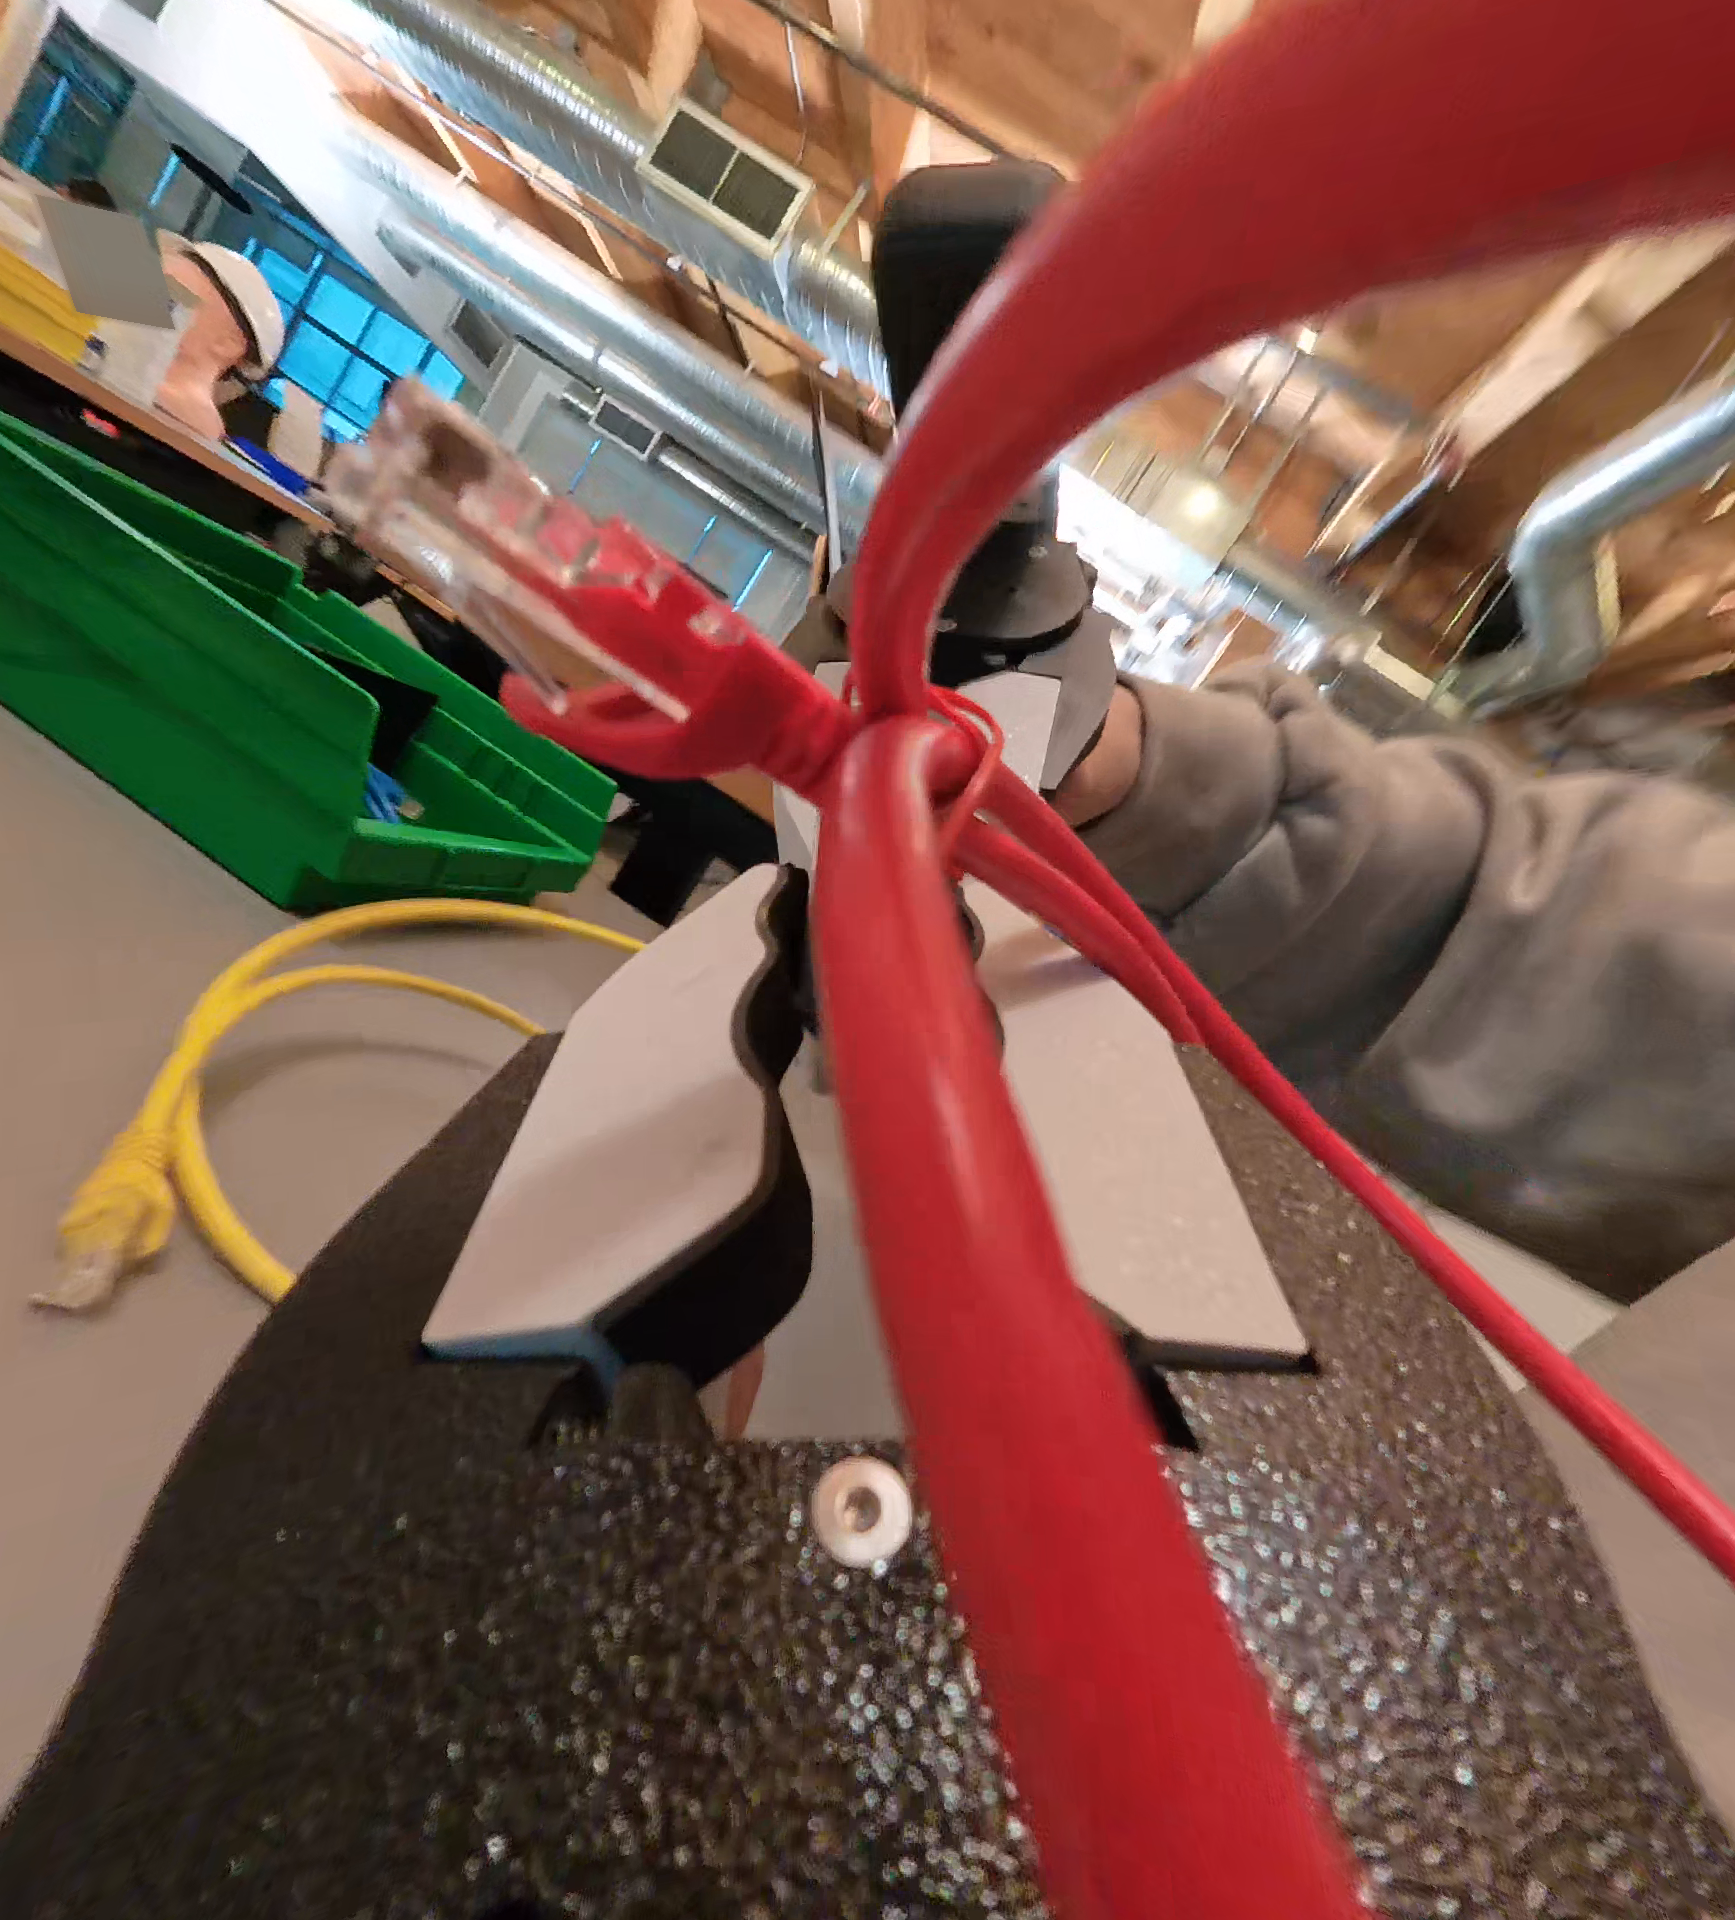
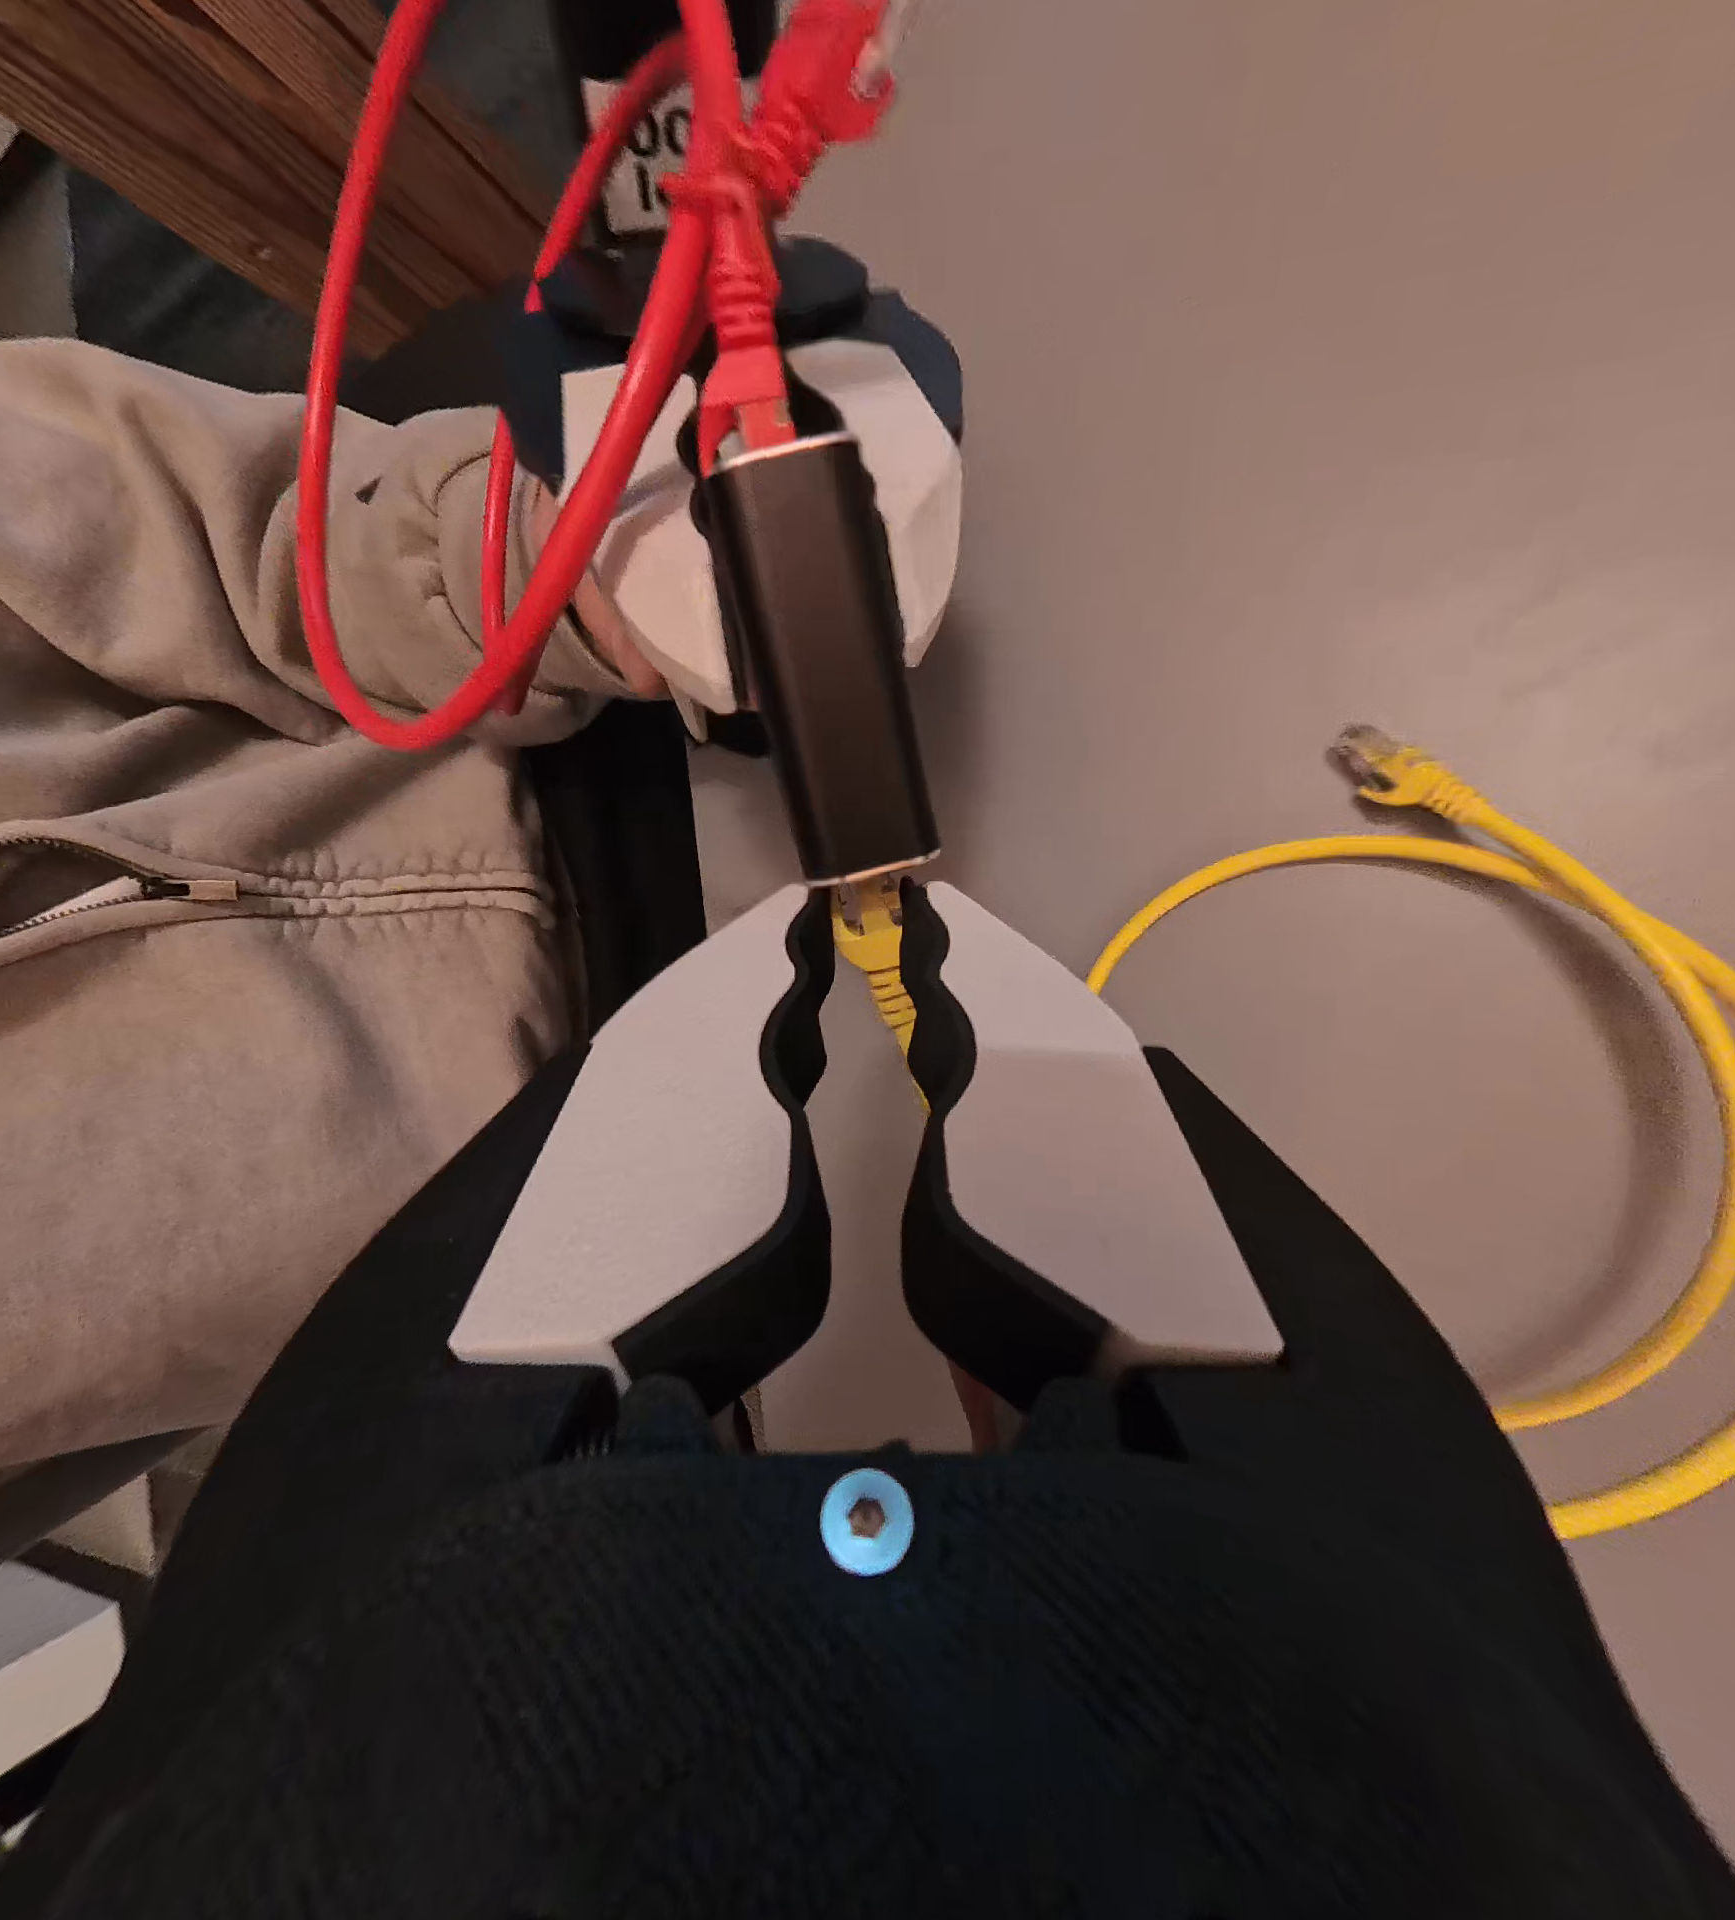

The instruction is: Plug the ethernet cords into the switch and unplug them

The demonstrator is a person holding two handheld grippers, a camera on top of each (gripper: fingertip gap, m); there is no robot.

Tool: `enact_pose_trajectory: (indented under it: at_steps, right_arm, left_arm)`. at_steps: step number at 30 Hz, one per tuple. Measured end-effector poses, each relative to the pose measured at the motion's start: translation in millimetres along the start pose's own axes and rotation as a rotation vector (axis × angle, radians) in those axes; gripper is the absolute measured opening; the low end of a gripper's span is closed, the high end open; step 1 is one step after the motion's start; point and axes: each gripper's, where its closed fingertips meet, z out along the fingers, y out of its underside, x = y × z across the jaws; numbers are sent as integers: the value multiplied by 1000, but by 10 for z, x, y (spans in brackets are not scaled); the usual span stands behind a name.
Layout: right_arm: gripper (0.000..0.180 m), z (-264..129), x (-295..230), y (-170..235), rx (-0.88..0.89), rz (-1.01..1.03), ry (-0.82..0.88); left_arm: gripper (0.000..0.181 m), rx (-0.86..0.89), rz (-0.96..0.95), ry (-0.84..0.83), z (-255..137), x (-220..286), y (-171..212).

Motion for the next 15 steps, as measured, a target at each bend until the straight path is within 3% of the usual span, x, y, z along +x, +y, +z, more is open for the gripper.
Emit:
enact_pose_trajectory:
  at_steps: [3,8,10,13,15]
  right_arm:
    - [15,-3,-11,-11,45,3,-13]
    - [15,-12,-43,-53,63,-5,-11]
    - [15,-3,0,-35,38,-3,22]
    - [14,-30,-93,-210,150,-42,12]
    - [15,-65,-102,-312,195,-84,56]
  left_arm:
    - [24,-48,126,-33,4,29,-3]
    - [24,16,1,25,-11,20,-40]
    - [26,-13,42,-3,4,-4,-23]
    - [31,9,56,3,-43,63,-166]
    - [25,38,38,-10,-60,69,-263]
